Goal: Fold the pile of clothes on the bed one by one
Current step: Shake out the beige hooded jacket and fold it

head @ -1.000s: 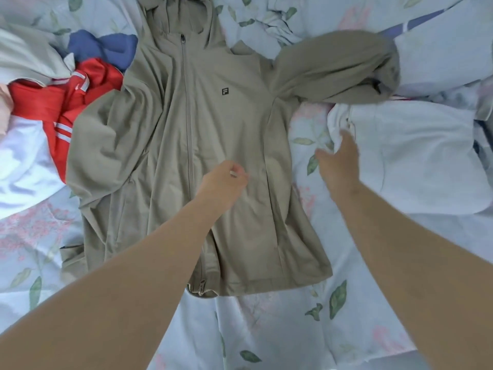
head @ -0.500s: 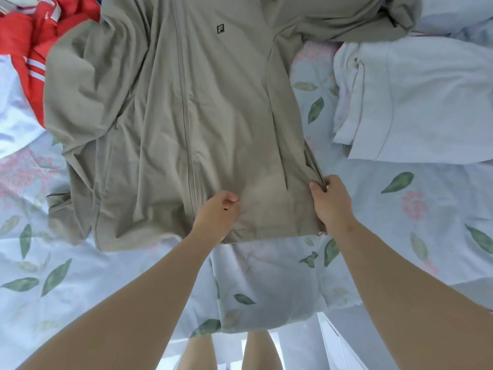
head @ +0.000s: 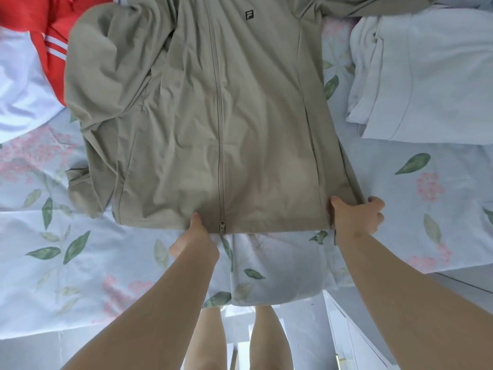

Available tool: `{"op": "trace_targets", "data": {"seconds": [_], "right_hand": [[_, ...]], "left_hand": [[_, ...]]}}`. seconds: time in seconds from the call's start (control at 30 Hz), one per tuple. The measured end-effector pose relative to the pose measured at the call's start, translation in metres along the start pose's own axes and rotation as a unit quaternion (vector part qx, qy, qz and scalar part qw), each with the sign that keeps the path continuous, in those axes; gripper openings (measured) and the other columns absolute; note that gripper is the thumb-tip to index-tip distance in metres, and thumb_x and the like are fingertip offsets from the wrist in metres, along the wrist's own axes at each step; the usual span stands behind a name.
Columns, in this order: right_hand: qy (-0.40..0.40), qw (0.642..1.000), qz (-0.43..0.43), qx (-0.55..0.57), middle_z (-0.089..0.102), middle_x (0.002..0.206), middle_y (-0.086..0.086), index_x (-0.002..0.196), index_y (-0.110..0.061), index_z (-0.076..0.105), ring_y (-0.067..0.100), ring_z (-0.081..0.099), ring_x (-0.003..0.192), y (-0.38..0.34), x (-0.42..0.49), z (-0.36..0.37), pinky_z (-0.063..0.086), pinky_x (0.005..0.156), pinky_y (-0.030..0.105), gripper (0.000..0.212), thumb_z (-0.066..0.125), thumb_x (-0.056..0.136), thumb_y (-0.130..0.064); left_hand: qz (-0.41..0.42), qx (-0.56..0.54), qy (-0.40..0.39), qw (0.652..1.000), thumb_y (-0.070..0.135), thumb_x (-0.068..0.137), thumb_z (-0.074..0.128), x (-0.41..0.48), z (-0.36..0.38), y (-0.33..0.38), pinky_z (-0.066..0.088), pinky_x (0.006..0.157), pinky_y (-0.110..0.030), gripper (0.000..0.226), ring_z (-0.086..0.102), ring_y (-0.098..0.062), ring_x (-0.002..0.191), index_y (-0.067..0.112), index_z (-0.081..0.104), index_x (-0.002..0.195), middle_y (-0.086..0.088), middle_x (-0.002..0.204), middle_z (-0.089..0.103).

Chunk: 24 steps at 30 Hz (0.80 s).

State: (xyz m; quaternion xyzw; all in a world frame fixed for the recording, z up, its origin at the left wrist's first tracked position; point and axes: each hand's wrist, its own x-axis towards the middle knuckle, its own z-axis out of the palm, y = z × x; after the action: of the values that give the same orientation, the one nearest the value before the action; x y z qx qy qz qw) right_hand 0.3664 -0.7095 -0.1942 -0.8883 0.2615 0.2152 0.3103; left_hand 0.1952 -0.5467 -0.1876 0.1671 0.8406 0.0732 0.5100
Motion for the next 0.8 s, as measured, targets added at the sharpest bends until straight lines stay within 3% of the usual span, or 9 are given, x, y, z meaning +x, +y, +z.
{"op": "trace_targets", "data": {"seconds": [0.07, 0.13, 0.23, 0.33, 0.43, 0.57, 0.63, 0.7, 0.8], "right_hand": [[0.003, 0.988, 0.067, 0.141, 0.036, 0.135, 0.014, 0.139, -0.01, 0.027, 0.032, 0.048, 0.107, 0.002, -0.006, 0.003, 0.045, 0.089, 0.038, 0.076, 0.074, 0.08, -0.022], [0.003, 0.968, 0.105, 0.227, 0.042, 0.12, 0.008, 0.136, -0.011, 0.031, 0.026, 0.048, 0.095, 0.006, -0.007, 0.007, 0.044, 0.083, 0.031, 0.068, 0.072, 0.081, -0.019], [0.023, 0.988, 0.039, 0.148, 0.053, 0.092, 0.005, 0.107, -0.007, 0.055, 0.025, 0.05, 0.084, 0.018, 0.002, 0.006, 0.047, 0.079, 0.034, 0.022, 0.057, 0.091, -0.021], [0.033, 0.997, -0.055, 0.038, 0.044, 0.064, 0.002, 0.075, -0.005, 0.051, 0.026, 0.045, 0.073, 0.023, 0.013, -0.013, 0.035, 0.066, 0.032, 0.03, 0.044, 0.099, -0.022], [0.066, 0.993, -0.036, 0.089, 0.047, 0.067, 0.001, 0.077, -0.007, 0.053, 0.024, 0.045, 0.075, 0.02, 0.024, -0.03, 0.035, 0.067, 0.033, 0.034, 0.039, 0.101, -0.027], [0.031, 0.956, 0.118, 0.265, 0.057, 0.094, 0.0, 0.116, -0.009, 0.056, 0.021, 0.053, 0.085, 0.018, 0.023, -0.025, 0.049, 0.083, 0.036, 0.041, 0.047, 0.094, -0.043], [-0.021, 0.93, 0.18, 0.319, 0.059, 0.093, 0.001, 0.113, -0.011, 0.05, 0.018, 0.058, 0.078, 0.014, 0.013, -0.017, 0.054, 0.074, 0.032, 0.049, 0.063, 0.084, -0.048], [-0.082, 0.916, 0.208, 0.333, 0.06, 0.093, 0.0, 0.1, -0.013, 0.05, 0.015, 0.057, 0.07, 0.006, 0.002, -0.007, 0.052, 0.059, 0.028, 0.033, 0.07, 0.084, -0.035], [-0.121, 0.904, 0.221, 0.346, 0.061, 0.103, 0.004, 0.091, -0.015, 0.053, 0.015, 0.057, 0.069, 0.0, -0.004, 0.004, 0.049, 0.053, 0.027, 0.012, 0.06, 0.093, -0.024]], "left_hand": [[-0.031, -0.064, -0.028, 0.997, 0.048, 0.079, 0.07, -0.006, 0.002, 0.002, 0.045, 0.07, -0.026, 0.053, 0.056, -0.018, 0.087, 0.017, 0.053, 0.12, 0.004, 0.095, 0.054], [-0.027, -0.061, -0.066, 0.996, 0.046, 0.078, 0.073, -0.006, 0.009, 0.004, 0.048, 0.068, -0.024, 0.036, 0.05, -0.014, 0.074, 0.018, 0.058, 0.095, 0.004, 0.083, 0.051], [-0.048, -0.072, -0.093, 0.992, 0.037, 0.08, 0.074, -0.004, 0.013, 0.009, 0.05, 0.085, -0.027, 0.027, 0.051, -0.018, 0.083, 0.02, 0.053, 0.081, 0.003, 0.082, 0.051], [-0.036, -0.08, -0.101, 0.991, 0.031, 0.08, 0.076, 0.001, 0.013, 0.01, 0.053, 0.086, -0.028, 0.028, 0.057, -0.017, 0.083, 0.02, 0.058, 0.099, 0.003, 0.087, 0.058], [-0.019, -0.1, -0.13, 0.986, 0.024, 0.08, 0.076, 0.001, 0.012, 0.004, 0.054, 0.085, -0.031, 0.04, 0.064, -0.018, 0.094, 0.015, 0.059, 0.115, -0.002, 0.108, 0.065], [-0.012, -0.114, -0.22, 0.969, 0.016, 0.087, 0.068, 0.001, 0.012, -0.002, 0.053, 0.072, -0.03, 0.037, 0.065, -0.018, 0.088, 0.008, 0.058, 0.122, -0.008, 0.117, 0.066], [-0.014, -0.11, -0.217, 0.97, 0.011, 0.087, 0.066, 0.002, 0.013, -0.004, 0.051, 0.066, -0.03, 0.039, 0.065, -0.019, 0.087, 0.007, 0.055, 0.124, -0.01, 0.118, 0.065], [-0.01, -0.103, -0.217, 0.971, 0.008, 0.086, 0.067, 0.002, 0.013, -0.005, 0.051, 0.063, -0.028, 0.04, 0.065, -0.018, 0.085, 0.006, 0.055, 0.124, -0.01, 0.117, 0.065], [0.006, -0.09, -0.211, 0.973, 0.006, 0.083, 0.07, 0.0, 0.012, -0.004, 0.05, 0.061, -0.027, 0.041, 0.065, -0.017, 0.083, 0.006, 0.056, 0.122, -0.009, 0.115, 0.066]]}}
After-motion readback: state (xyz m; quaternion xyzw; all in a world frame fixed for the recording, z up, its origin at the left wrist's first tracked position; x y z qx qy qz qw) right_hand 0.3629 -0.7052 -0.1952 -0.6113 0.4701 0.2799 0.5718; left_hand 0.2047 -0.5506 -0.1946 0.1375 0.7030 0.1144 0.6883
